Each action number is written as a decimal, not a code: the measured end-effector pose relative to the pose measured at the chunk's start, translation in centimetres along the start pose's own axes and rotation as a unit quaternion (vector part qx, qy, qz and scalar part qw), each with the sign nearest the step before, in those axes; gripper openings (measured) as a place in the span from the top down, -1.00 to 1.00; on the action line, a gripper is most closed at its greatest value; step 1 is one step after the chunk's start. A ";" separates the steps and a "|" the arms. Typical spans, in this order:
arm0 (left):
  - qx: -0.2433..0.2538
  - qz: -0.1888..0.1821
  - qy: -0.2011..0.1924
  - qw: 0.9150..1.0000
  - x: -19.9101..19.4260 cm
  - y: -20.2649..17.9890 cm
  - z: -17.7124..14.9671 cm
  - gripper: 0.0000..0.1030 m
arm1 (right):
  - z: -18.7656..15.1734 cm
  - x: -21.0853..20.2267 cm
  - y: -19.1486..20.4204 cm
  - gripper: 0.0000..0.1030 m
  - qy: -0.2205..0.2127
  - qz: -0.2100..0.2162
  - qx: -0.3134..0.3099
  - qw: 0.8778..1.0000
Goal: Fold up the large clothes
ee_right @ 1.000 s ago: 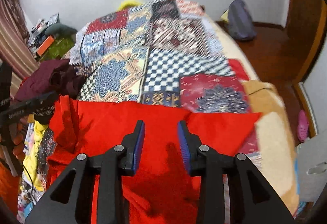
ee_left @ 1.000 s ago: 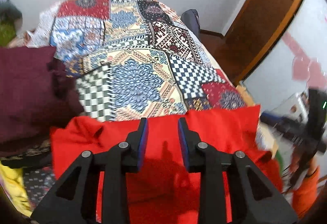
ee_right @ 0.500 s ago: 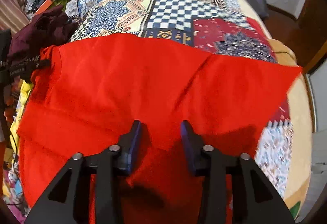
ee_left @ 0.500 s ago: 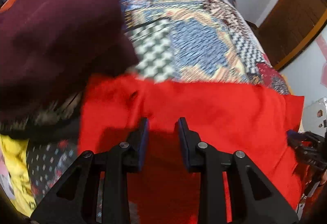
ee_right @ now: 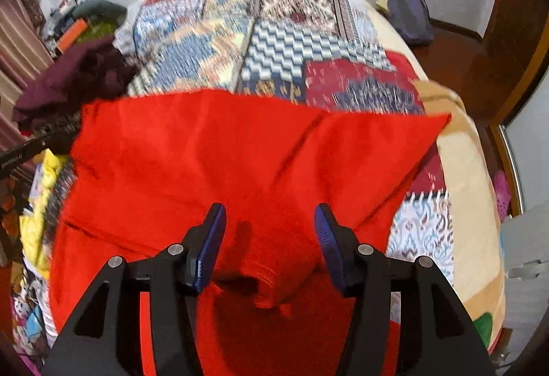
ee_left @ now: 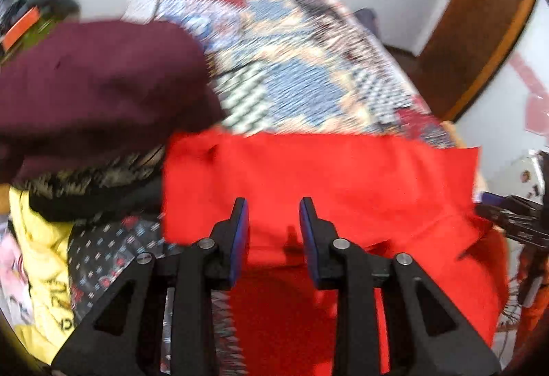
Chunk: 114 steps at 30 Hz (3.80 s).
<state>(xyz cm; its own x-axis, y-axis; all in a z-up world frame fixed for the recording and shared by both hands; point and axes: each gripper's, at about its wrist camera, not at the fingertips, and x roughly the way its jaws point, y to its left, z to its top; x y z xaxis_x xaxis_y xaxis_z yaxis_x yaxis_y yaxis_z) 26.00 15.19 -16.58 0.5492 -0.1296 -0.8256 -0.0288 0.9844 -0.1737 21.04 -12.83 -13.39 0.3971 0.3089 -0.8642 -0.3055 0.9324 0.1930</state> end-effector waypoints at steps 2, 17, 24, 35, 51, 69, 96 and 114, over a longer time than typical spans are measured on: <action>0.015 -0.023 -0.005 1.000 -0.2 -2.0 0.5 0.26 | 0.3 -0.2 0.5 0.04 -0.009 0.009 0.003 1.000; 0.028 -0.022 0.045 0.998 4.1 -5.0 -6.2 -0.23 | -4.2 1.6 0.4 -0.01 0.032 0.012 -0.004 0.999; 0.022 0.017 0.045 0.999 1.0 -2.0 -7.5 -0.23 | -4.3 -0.4 -2.0 -0.10 0.034 -0.003 0.023 0.999; -0.170 0.002 -0.019 0.985 -1.4 8.6 -5.3 -0.35 | -1.5 -1.1 -6.3 -0.18 -0.003 0.004 0.107 0.994; -0.220 -0.075 -0.013 0.973 4.6 9.2 -2.6 -0.35 | -0.7 -2.2 -10.1 -0.18 -0.013 -0.016 0.135 0.991; -0.197 -0.013 0.017 0.980 10.5 8.0 -0.9 -0.23 | 2.1 7.4 -12.5 0.51 0.013 0.044 0.204 0.978; 0.005 0.052 -0.092 0.994 4.4 -2.5 8.8 0.80 | 9.0 -0.2 -9.7 0.79 -0.126 -0.025 0.106 0.986; 0.057 0.109 0.009 0.992 15.5 -0.2 11.7 0.58 | 12.0 7.5 -15.6 0.65 -0.044 -0.101 0.145 0.983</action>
<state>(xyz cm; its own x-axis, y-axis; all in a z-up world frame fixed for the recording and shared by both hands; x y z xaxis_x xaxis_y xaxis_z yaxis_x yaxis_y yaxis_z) 44.25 14.36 -23.04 0.5244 0.0865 -0.8471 -0.0504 0.9962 0.0706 39.16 -22.82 -17.29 0.5014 0.1152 -0.8575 0.0423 0.9866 0.1573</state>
